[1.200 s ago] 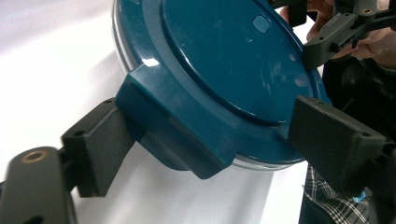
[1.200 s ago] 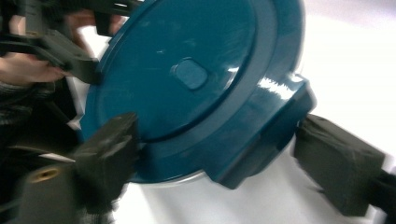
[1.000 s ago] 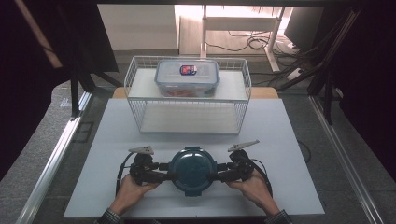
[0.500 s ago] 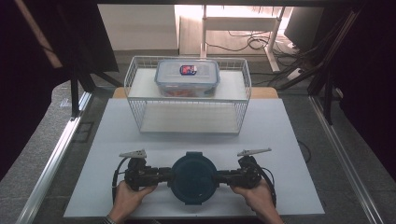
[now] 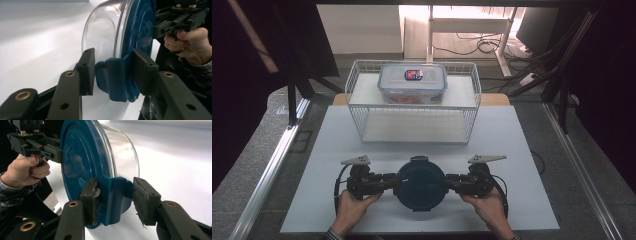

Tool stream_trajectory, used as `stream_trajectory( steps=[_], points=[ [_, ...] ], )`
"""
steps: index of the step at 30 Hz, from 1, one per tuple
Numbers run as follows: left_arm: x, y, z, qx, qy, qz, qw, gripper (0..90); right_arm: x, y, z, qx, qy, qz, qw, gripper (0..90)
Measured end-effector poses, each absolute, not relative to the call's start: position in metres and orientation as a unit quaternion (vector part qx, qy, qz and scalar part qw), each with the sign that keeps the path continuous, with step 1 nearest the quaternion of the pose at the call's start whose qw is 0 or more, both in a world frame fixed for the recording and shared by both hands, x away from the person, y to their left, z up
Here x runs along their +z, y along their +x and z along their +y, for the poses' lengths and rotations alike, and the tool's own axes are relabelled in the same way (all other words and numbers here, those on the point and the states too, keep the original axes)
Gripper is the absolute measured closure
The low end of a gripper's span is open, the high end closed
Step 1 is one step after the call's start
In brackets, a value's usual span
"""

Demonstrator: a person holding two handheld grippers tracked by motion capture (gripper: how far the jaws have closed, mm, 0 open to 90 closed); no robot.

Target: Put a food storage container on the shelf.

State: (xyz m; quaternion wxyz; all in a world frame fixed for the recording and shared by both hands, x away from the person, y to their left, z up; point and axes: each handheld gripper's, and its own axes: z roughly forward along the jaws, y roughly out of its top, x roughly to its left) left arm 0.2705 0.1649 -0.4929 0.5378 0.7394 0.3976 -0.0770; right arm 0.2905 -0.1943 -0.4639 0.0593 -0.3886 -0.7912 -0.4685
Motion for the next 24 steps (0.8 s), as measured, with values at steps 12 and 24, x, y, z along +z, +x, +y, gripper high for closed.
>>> stream_trajectory(
  steps=[12,24],
  points=[
    [-0.461,0.283,0.174,-0.047,0.732,0.394,0.553,56.3,-0.438,0.305,-0.186,-0.487,-0.378,-0.786,0.042,56.2],
    [-0.404,0.312,0.181,-0.022,0.73,0.38,0.567,56.4,-0.388,0.33,-0.18,-0.511,-0.365,-0.778,0.021,56.2]
  ],
)
